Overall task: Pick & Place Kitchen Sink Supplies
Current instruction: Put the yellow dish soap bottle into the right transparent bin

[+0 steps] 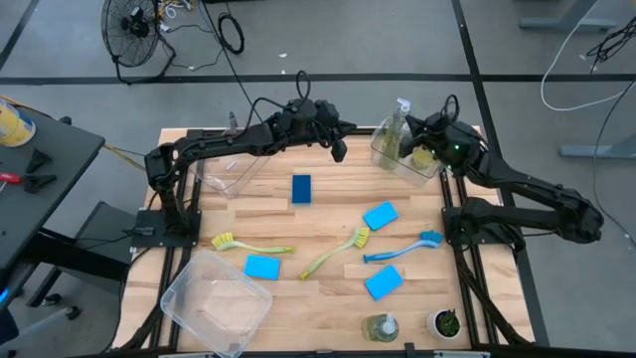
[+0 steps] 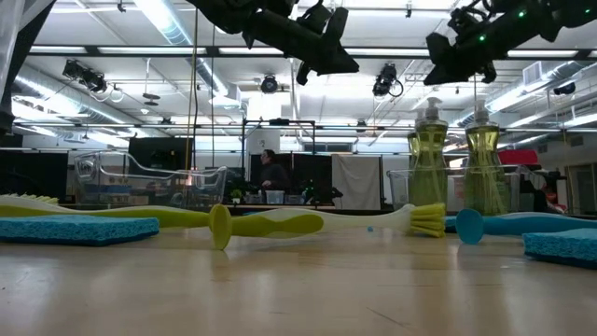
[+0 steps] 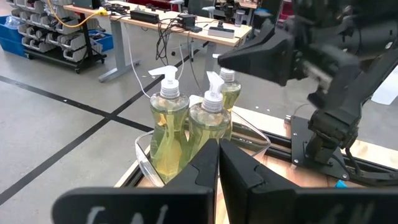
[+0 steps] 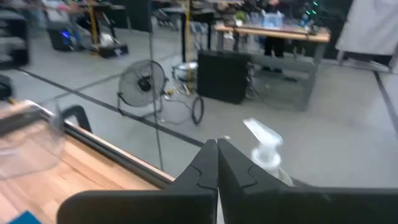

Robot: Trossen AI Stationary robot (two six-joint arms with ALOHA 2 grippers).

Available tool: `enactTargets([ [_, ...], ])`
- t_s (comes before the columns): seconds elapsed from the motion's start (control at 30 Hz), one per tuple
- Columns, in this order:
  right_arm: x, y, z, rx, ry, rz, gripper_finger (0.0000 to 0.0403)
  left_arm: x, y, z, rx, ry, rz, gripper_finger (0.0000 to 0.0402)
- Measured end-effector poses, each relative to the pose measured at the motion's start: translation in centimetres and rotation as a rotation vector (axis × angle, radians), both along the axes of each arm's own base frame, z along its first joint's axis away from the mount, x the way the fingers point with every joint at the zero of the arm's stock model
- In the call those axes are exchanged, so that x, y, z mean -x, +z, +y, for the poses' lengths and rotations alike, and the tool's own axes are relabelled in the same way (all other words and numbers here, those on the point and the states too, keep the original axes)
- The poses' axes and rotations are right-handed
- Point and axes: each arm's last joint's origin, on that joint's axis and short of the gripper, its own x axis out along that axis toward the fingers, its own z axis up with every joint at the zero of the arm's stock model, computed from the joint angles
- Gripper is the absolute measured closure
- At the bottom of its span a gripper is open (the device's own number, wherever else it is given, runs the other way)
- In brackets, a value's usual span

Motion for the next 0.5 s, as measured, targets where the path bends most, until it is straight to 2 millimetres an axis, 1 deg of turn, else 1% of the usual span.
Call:
enactTargets([
  [0.13,0.1,0.4,0.2,0.026,0.040,-0.022,0.0403,0.0,0.0,0.0,-0.002,0.000,0.000,0.0383],
  [0.33,0.0,0.4,0.2,0.021,0.069,-0.025,0.0403,0.0,0.1,0.0,-0.001,0.000,-0.010,0.0383],
  [0.4,0.0,0.5,0.4,0.016,0.129,-0.039,0.0403,0.0,0.2,-0.2,-0.002,-0.004,-0.014,0.0383],
  [0.5,0.2,0.7,1.1,-0.010,0.285,-0.059,0.0403,0.1,0.8,-0.6,-0.014,-0.019,-0.028,0.0383],
])
